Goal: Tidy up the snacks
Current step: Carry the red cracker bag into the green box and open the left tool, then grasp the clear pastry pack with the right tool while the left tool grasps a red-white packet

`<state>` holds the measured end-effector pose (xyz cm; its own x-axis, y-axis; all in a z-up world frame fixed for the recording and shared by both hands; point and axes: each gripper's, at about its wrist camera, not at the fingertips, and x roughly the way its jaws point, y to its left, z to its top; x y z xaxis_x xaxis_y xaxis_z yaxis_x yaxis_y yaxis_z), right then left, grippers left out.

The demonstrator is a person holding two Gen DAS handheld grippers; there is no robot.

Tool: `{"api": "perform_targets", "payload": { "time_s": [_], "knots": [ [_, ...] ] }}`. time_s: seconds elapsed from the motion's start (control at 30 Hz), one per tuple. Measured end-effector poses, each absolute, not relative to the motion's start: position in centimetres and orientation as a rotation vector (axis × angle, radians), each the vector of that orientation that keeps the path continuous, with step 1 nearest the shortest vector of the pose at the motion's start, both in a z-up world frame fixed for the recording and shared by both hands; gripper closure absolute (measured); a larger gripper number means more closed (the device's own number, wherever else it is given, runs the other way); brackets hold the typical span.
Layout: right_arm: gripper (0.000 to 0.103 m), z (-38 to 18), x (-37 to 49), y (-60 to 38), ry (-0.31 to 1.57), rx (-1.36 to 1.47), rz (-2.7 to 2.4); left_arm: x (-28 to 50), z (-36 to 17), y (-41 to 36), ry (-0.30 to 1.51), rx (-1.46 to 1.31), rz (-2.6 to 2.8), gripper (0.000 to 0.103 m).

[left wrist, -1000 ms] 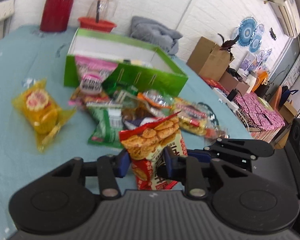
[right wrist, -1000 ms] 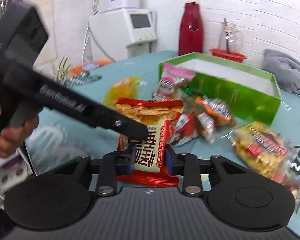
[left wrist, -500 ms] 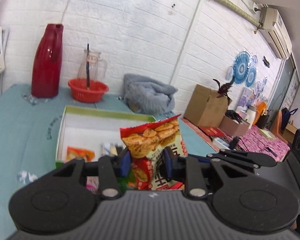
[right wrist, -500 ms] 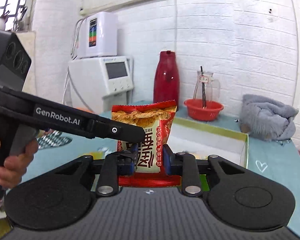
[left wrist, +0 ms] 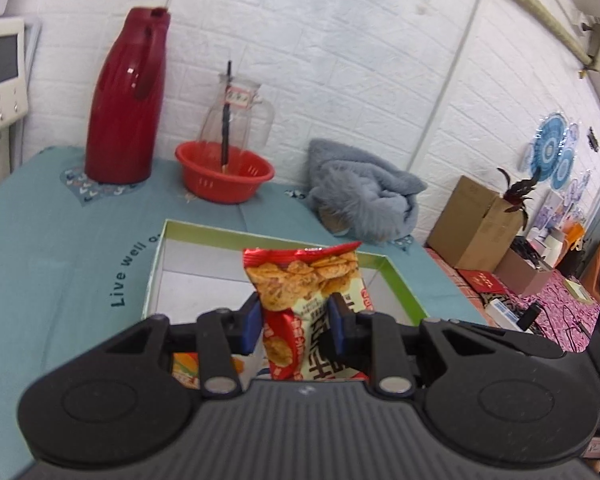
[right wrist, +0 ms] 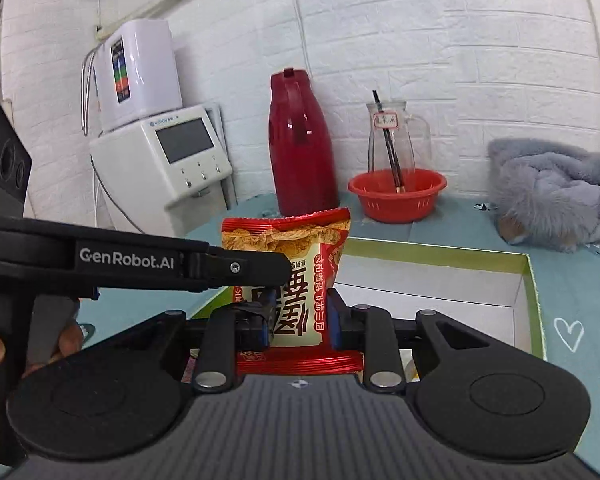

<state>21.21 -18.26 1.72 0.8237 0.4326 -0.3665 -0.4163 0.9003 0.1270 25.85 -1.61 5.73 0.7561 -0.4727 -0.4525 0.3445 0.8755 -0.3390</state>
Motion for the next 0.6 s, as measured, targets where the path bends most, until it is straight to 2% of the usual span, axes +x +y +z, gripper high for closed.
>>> {"api": "perform_targets", "payload": {
  "time_s": [0.03,0.07,0.1,0.13,0.17,0.23,0.27,0.3,0.6],
  "knots": [
    [0.049,1.5,21.5,-18.1,0.403,0.027,0.457,26.1,5.5,-1.4,0.562,-0.244,-0.438,0.078],
    [0.046,1.4,21.7,-18.0,0.407,0.01,0.459,26.1,5.2,-1.2,0.558,-0.249,-0.418,0.062],
    [0.034,1.2,21.9,-17.9,0.41,-0.007,0.46,26.0,5.1,-0.8,0.538,-0.256,-0.39,0.038],
    [0.014,1.1,21.8,-17.9,0.405,-0.019,0.453,25.7,5.0,-0.5,0.506,-0.255,-0.365,0.038],
    [0.002,0.9,21.8,-18.0,0.395,-0.029,0.442,25.5,5.1,-0.4,0.488,-0.244,-0.35,0.036],
    [0.0,0.6,21.6,-18.3,0.374,-0.039,0.424,25.7,5.0,-0.4,0.502,-0.223,-0.323,0.03],
    [0.0,0.4,21.6,-18.4,0.374,-0.041,0.421,25.7,4.9,-0.5,0.512,-0.215,-0.304,0.017],
    [0.0,0.3,21.7,-18.5,0.384,-0.041,0.418,25.6,4.7,-0.5,0.513,-0.198,-0.28,0.008],
    [0.0,0.9,19.2,-19.4,0.423,-0.093,0.394,21.9,6.1,-2.0,0.464,-0.081,-0.256,0.008]
  ]
}}
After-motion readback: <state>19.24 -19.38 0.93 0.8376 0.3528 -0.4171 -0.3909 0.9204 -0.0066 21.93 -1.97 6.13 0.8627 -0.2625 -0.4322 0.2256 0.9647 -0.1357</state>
